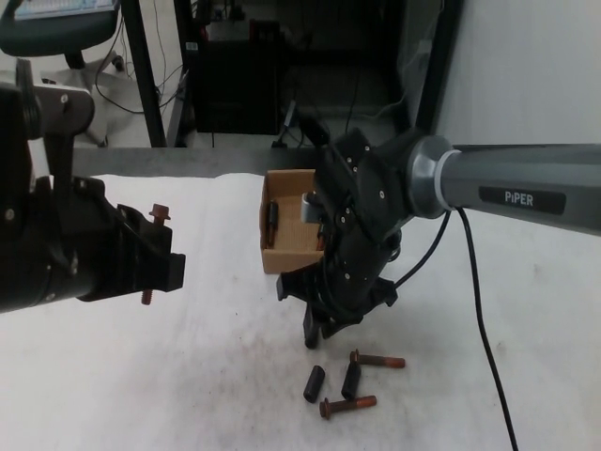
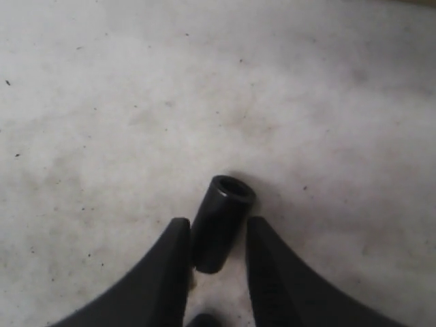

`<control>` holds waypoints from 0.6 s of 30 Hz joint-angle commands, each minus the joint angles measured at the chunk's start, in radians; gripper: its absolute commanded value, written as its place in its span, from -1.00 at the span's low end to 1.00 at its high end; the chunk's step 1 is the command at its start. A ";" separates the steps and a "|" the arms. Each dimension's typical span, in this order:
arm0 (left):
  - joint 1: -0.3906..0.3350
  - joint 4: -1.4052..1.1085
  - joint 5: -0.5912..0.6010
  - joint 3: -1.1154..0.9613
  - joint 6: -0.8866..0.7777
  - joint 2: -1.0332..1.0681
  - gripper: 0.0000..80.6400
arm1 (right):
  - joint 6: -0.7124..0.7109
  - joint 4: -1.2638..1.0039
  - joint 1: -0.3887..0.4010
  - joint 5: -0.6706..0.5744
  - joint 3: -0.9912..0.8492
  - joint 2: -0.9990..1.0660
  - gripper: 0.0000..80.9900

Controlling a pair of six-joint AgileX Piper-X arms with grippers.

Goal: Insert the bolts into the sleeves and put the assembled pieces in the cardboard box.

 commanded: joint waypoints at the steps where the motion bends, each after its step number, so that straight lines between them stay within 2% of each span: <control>1: 0.003 -0.007 0.007 -0.001 0.001 -0.010 -1.00 | 0.015 0.003 0.010 0.010 -0.009 0.001 -0.31; 18: 0.003 -0.007 0.007 -0.001 0.001 -0.010 -1.00 | 0.043 0.017 0.021 0.026 -0.009 0.060 -0.31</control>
